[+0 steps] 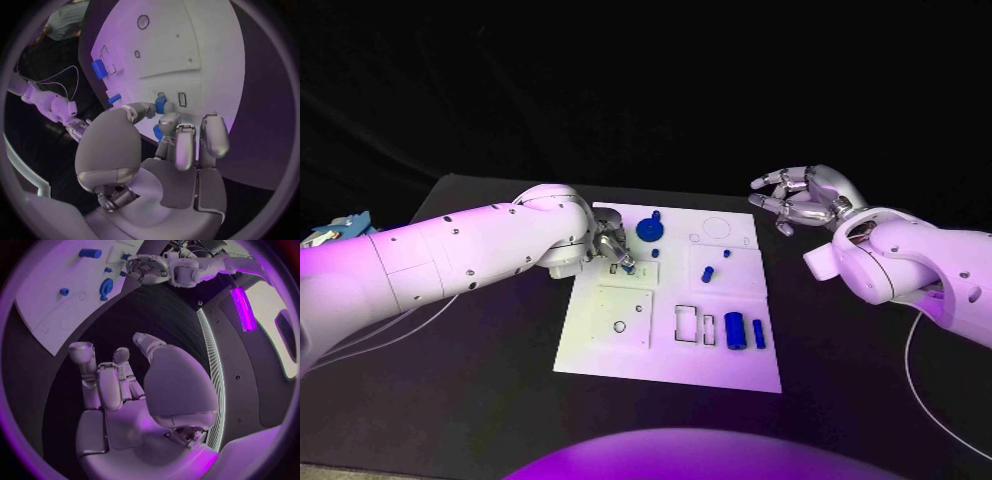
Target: Assemble the parts on the task board
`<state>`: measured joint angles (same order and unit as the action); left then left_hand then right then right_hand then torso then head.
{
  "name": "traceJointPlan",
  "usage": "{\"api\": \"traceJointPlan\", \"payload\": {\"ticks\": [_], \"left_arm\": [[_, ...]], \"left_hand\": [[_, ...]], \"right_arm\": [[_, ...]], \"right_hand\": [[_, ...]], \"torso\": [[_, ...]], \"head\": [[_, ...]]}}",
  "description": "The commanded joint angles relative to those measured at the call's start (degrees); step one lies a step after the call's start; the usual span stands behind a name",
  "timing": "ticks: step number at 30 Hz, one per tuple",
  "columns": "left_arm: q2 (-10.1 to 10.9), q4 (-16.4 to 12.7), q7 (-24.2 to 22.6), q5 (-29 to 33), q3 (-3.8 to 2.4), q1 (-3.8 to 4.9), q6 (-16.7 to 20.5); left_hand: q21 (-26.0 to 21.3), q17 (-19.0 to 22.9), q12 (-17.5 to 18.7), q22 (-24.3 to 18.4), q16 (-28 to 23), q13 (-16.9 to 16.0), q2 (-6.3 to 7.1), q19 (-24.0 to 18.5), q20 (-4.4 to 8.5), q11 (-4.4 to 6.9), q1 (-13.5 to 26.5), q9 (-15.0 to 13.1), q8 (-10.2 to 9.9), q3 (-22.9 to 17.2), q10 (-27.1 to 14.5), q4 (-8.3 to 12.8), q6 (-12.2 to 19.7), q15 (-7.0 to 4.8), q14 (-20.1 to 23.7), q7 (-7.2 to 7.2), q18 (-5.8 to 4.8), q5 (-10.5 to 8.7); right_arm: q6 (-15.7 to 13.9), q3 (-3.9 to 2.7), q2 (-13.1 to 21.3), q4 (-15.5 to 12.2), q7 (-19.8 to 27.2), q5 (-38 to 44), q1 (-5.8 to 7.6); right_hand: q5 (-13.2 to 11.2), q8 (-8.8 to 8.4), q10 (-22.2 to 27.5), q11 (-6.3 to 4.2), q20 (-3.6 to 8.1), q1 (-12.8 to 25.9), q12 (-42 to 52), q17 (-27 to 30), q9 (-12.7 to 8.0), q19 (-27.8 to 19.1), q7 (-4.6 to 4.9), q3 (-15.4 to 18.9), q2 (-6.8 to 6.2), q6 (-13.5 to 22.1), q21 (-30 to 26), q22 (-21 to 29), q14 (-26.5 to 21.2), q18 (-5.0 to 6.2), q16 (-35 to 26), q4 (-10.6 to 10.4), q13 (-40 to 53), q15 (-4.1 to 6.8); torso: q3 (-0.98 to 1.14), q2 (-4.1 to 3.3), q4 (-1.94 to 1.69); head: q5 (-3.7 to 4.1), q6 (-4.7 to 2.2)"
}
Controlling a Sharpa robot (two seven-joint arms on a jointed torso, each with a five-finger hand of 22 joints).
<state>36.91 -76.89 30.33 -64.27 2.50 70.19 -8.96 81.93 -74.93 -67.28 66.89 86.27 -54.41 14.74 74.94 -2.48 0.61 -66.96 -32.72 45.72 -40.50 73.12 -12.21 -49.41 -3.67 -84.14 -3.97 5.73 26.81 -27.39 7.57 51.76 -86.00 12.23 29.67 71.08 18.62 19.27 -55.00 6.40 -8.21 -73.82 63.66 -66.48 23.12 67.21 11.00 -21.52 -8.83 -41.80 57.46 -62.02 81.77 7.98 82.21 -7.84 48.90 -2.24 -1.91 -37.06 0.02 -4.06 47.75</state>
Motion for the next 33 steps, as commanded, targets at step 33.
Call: {"api": "traceJointPlan", "payload": {"ticks": [33], "left_arm": [[-0.78, 0.33, -0.34, 0.15, 0.15, -0.57, -1.46]], "left_hand": [[0.38, -7.11, 0.41, 0.14, 0.27, 0.61, -0.61, 0.47, 0.08, 0.05, 0.00, -0.13, 0.22, -11.46, -0.10, 11.97, -0.47, -0.41, -3.96, 0.13, -0.86, 0.30]], "right_arm": [[0.10, 0.00, -0.10, 0.04, 0.35, 0.93, -0.13]], "right_hand": [[0.00, 0.48, 0.06, -0.15, 0.21, 0.68, 0.17, 0.27, -0.12, -0.45, 0.11, -0.13, 0.02, 0.20, -0.52, 0.26, 0.03, 0.06, -0.42, -0.47, -0.24, 0.24]], "torso": [[0.04, 0.00, -0.10]], "head": [[0.21, 0.65]]}}
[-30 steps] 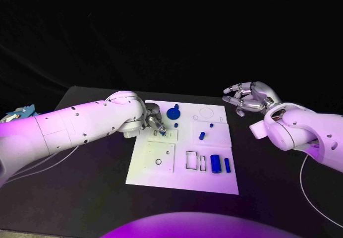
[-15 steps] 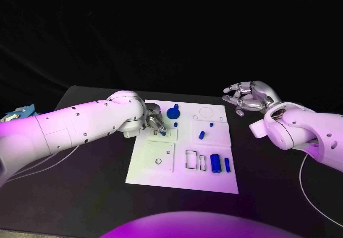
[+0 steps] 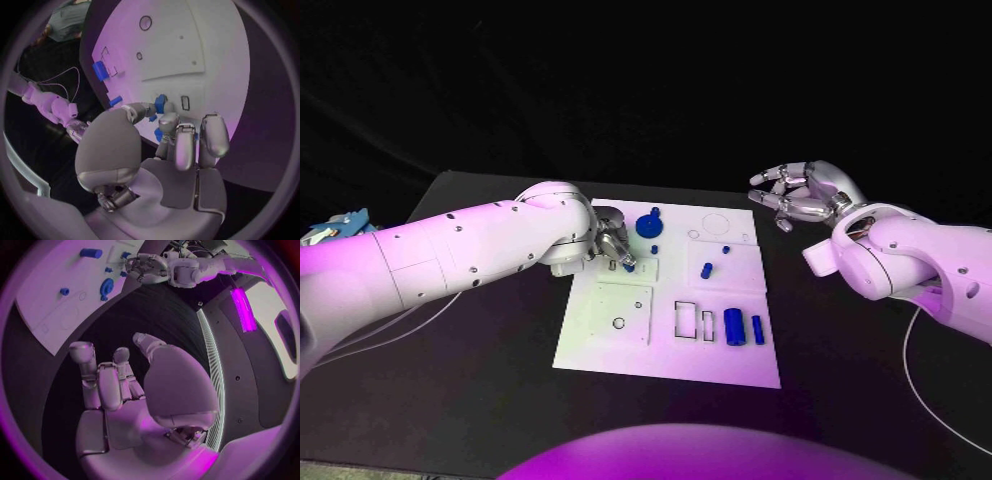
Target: Assemble the parts on the task board
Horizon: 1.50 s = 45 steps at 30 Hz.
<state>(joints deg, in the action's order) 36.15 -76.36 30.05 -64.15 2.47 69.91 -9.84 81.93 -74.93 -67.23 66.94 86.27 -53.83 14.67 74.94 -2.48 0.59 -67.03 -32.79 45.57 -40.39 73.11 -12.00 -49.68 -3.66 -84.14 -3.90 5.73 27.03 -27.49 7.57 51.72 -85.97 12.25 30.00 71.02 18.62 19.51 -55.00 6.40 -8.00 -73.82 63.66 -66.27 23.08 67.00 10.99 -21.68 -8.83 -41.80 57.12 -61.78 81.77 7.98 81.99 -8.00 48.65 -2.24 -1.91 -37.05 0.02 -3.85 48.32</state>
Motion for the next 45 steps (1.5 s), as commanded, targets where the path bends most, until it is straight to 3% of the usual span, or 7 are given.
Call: {"api": "traceJointPlan", "payload": {"ticks": [1, 14, 31, 37, 45], "left_arm": [[0.02, -0.30, -0.05, 0.02, 0.17, -0.30, -0.63], [0.88, -1.87, -0.75, -0.15, 0.17, -0.39, 1.41], [4.10, -5.49, -6.33, 0.75, -0.06, -1.36, 15.22], [4.39, -5.36, -6.71, 0.79, -0.08, -1.75, 16.01], [4.15, -4.53, -5.73, -1.31, -0.05, -2.48, 13.10]], "left_hand": [[0.39, -7.11, 0.36, 0.10, 0.27, 0.02, -0.54, 0.47, 0.08, 0.07, 0.07, -0.06, 0.38, -11.57, -0.10, 11.77, -0.21, -0.41, -3.96, 0.06, -0.86, 0.08], [0.53, -7.46, 0.11, 0.43, 0.43, -0.41, -0.46, 0.68, 0.12, 0.14, -0.03, -0.13, 0.36, -11.60, 0.21, 12.00, -0.34, -0.46, -4.04, 0.12, -0.93, 0.40], [1.39, -7.99, -0.34, 2.52, 0.70, -1.30, 0.14, 2.01, 0.41, 0.42, 0.21, -0.36, 0.20, -11.61, 1.32, 12.39, -1.25, -0.71, -4.17, 0.42, -1.33, 2.56], [1.46, -7.97, -0.32, 2.70, 0.69, -1.27, 0.18, 2.13, 0.44, 0.44, 0.22, -0.37, 0.18, -11.61, 1.35, 12.40, -1.30, -0.73, -4.17, 0.44, -1.36, 2.66], [1.54, -7.97, -0.27, 2.92, 0.70, -1.21, 0.20, 2.27, 0.45, 0.45, 0.22, -0.37, 0.16, -11.62, 1.34, 12.42, -1.33, -0.74, -4.17, 0.45, -1.41, 2.71]], "right_arm": [[0.21, 0.00, -0.07, 0.02, 0.33, 0.60, -0.10], [0.19, 0.00, -0.03, 0.01, 0.36, 0.49, -0.24], [0.09, 0.00, 0.15, 0.04, 0.42, 0.19, -0.35], [0.09, 0.00, 0.14, 0.10, 0.43, 0.18, -0.45], [0.13, 0.00, 0.13, 0.16, 0.42, 0.17, -0.56]], "right_hand": [[0.00, 0.24, 0.06, -0.15, 0.00, 0.68, 0.17, 0.05, -0.07, -0.24, 0.11, 0.03, 0.02, 0.20, -0.18, 0.02, 0.03, 0.05, -0.20, -0.31, 0.02, 0.24], [0.00, 0.24, 0.06, -0.15, 0.00, 0.68, 0.17, 0.05, -0.07, -0.24, 0.11, 0.03, 0.02, 0.20, -0.18, 0.02, 0.03, 0.05, -0.20, -0.31, 0.02, 0.24], [0.19, 0.36, 0.07, -0.15, 0.00, 0.75, 0.20, 0.05, -0.11, -0.22, 0.11, -0.04, 0.03, 0.23, -0.22, 0.00, 0.03, 0.05, -0.21, -0.41, -0.06, 0.25], [0.19, 0.36, 0.07, -0.15, 0.00, 0.75, 0.20, 0.05, -0.11, -0.22, 0.11, -0.04, 0.03, 0.23, -0.22, 0.00, 0.03, 0.05, -0.21, -0.41, -0.06, 0.25], [0.19, 0.36, 0.07, -0.15, 0.00, 0.75, 0.20, 0.05, -0.11, -0.22, 0.11, -0.04, 0.03, 0.23, -0.22, 0.00, 0.03, 0.05, -0.21, -0.41, -0.06, 0.25]], "torso": [[0.04, 0.01, -0.08], [0.05, 0.06, 0.06], [0.04, 0.04, -0.08], [0.05, 0.01, -0.08], [-0.03, 0.02, 0.00]], "head": [[-0.01, 0.09], [-0.01, 0.27], [0.18, 0.51], [0.16, 0.66], [0.15, 1.03]]}}
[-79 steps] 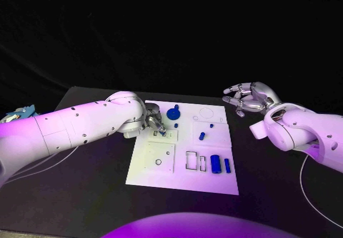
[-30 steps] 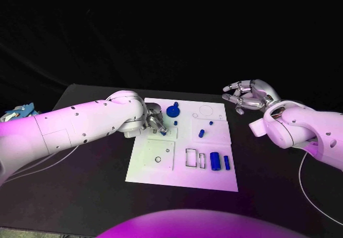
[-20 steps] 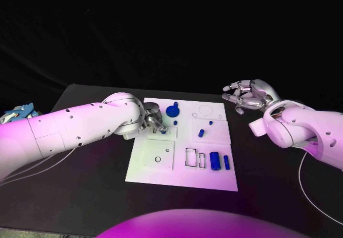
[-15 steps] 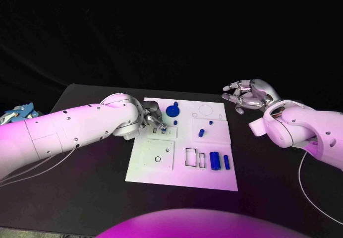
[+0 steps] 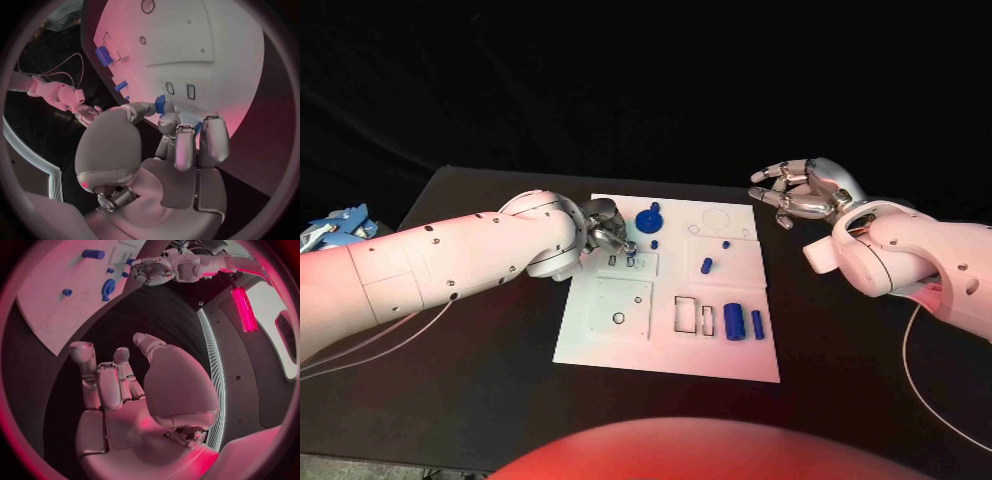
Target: Assemble the parts on the task board
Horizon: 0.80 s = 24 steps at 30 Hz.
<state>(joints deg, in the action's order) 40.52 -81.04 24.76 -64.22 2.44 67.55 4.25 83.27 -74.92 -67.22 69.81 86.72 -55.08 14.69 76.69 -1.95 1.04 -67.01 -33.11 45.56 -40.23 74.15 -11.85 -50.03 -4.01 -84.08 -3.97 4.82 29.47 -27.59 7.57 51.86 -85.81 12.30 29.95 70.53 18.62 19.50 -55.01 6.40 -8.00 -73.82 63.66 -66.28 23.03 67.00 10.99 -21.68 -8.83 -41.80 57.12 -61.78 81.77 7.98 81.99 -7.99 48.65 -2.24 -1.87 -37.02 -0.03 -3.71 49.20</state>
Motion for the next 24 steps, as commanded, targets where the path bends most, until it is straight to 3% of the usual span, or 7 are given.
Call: {"api": "traceJointPlan", "payload": {"ticks": [1, 19, 24], "left_arm": [[-0.31, 0.30, -0.24, -1.49, -0.01, -0.20, -1.48], [-0.72, 0.57, 0.84, -3.01, 0.03, -0.55, -5.34], [-0.75, 0.25, 0.94, -2.67, 0.03, -0.56, -6.22]], "left_hand": [[0.20, -7.99, -0.28, 0.04, 0.24, 0.03, 0.18, 0.52, -0.07, 0.01, 0.20, -0.05, 0.17, -11.78, 0.30, 12.26, -0.98, -0.39, -4.23, 0.52, -0.49, 0.26], [0.30, -8.11, -0.26, 0.31, 0.30, 0.02, 0.24, 0.69, -0.04, 0.03, 0.18, -0.05, 0.12, -11.79, 0.35, 12.32, -1.02, -0.42, -4.26, 0.53, -0.55, 0.37], [0.31, -8.23, -0.29, 0.32, 0.35, -0.03, 0.27, 0.70, -0.04, 0.04, 0.17, -0.05, 0.11, -11.78, 0.38, 12.34, -1.04, -0.43, -4.29, 0.54, -0.55, 0.40]], "right_arm": [[0.23, 0.00, -0.01, 0.01, 0.37, 0.22, -0.07], [0.27, 0.00, -0.07, 0.11, 0.40, 0.21, -0.13], [0.29, 0.00, -0.09, 0.16, 0.42, 0.20, -0.14]], "right_hand": [[0.19, 0.37, 0.07, -0.15, 0.01, 0.75, 0.20, 0.06, -0.06, -0.23, 0.11, -0.04, 0.03, 0.23, -0.22, 0.00, 0.03, 0.05, -0.21, -0.41, -0.07, 0.25], [0.31, 0.53, 0.09, -0.15, 0.01, 0.90, 0.24, 0.07, -0.11, -0.25, 0.12, -0.11, 0.05, 0.27, -0.36, 0.05, 0.02, 0.06, -0.23, -0.58, -0.20, 0.25], [0.31, 0.53, 0.09, -0.15, 0.01, 0.90, 0.24, 0.07, -0.11, -0.25, 0.12, -0.11, 0.05, 0.27, -0.36, 0.05, 0.02, 0.06, -0.23, -0.58, -0.20, 0.25]], "torso": [[-0.04, 0.02, 0.08], [0.01, 0.05, 0.06], [0.01, 0.08, 0.02]], "head": [[-0.01, 0.22], [0.09, 0.66], [-0.29, 0.78]]}}
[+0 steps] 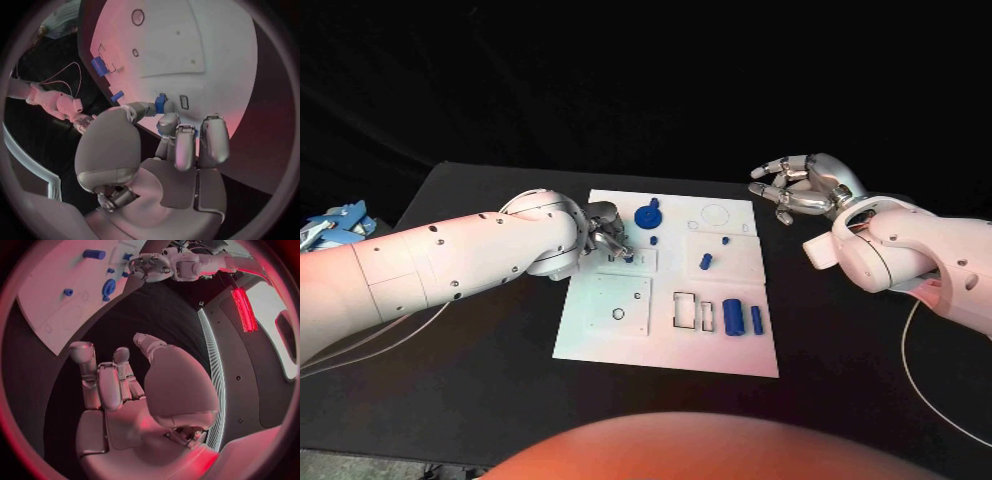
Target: Assemble the parts on the task board
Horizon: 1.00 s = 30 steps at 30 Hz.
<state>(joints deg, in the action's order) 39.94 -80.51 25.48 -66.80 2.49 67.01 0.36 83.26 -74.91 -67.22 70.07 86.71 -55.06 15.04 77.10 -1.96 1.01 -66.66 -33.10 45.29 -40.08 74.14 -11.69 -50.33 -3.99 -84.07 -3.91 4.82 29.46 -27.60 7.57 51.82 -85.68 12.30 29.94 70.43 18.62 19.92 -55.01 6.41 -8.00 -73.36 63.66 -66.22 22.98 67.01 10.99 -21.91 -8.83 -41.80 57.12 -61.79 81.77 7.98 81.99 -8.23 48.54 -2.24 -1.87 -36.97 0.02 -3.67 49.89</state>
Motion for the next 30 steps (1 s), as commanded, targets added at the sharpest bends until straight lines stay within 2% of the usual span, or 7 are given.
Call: {"api": "traceJointPlan", "payload": {"ticks": [1, 23, 30], "left_arm": [[-0.19, -0.31, 0.23, -0.04, -0.03, -0.03, -2.44], [-0.40, 0.30, 1.20, 0.86, -0.07, -0.03, -3.41], [-0.83, 0.86, 0.89, 1.49, -0.10, -0.02, -3.10]], "left_hand": [[0.32, -8.23, -0.29, 0.06, 0.36, -0.05, -0.08, 0.29, -0.03, 0.06, -0.18, -0.06, 0.37, -11.94, 0.38, 12.18, -0.74, -0.45, -4.30, 0.48, -0.56, 0.41], [0.36, -8.20, -0.32, 0.11, 0.35, -0.16, 0.00, 0.32, 0.00, 0.08, -0.15, -0.07, 0.30, -11.92, 0.50, 12.20, -0.85, -0.48, -4.29, 0.50, -0.57, 0.62], [0.41, -8.54, -0.71, 0.28, 0.53, -0.85, -0.39, 0.38, 0.02, 0.18, 0.74, -0.28, 0.14, -10.69, 1.33, 11.30, -1.06, -0.51, -4.38, 0.65, -0.61, 0.39]], "right_arm": [[0.29, 0.00, -0.05, 0.05, 0.42, 0.21, -0.05], [0.16, 0.00, -0.12, 0.12, 0.51, 0.20, -0.07], [0.10, 0.00, -0.22, 0.22, 0.65, 0.20, -0.10]], "right_hand": [[0.31, 0.10, 0.09, -0.15, 0.01, 0.43, 0.24, 0.01, -0.07, -0.26, 0.12, 0.12, 0.05, 0.28, -0.36, 0.05, 0.02, 0.06, -0.23, -0.34, -0.09, 0.25], [0.31, 0.10, 0.09, -0.15, 0.01, 0.43, 0.24, 0.01, -0.07, -0.26, 0.12, 0.12, 0.05, 0.28, -0.36, 0.05, 0.02, 0.06, -0.23, -0.34, -0.09, 0.25], [0.36, 0.20, 0.07, -0.16, 0.01, 0.48, 0.29, 0.09, -0.10, -0.26, 0.11, 0.07, 0.08, 0.31, -0.44, 0.07, 0.00, 0.07, -0.26, -0.42, -0.15, 0.25]], "torso": [[0.00, 0.03, -0.06], [0.06, -0.01, 0.02], [0.05, -0.06, 0.04]], "head": [[-0.32, 0.09], [-0.37, 0.11], [-0.34, 0.11]]}}
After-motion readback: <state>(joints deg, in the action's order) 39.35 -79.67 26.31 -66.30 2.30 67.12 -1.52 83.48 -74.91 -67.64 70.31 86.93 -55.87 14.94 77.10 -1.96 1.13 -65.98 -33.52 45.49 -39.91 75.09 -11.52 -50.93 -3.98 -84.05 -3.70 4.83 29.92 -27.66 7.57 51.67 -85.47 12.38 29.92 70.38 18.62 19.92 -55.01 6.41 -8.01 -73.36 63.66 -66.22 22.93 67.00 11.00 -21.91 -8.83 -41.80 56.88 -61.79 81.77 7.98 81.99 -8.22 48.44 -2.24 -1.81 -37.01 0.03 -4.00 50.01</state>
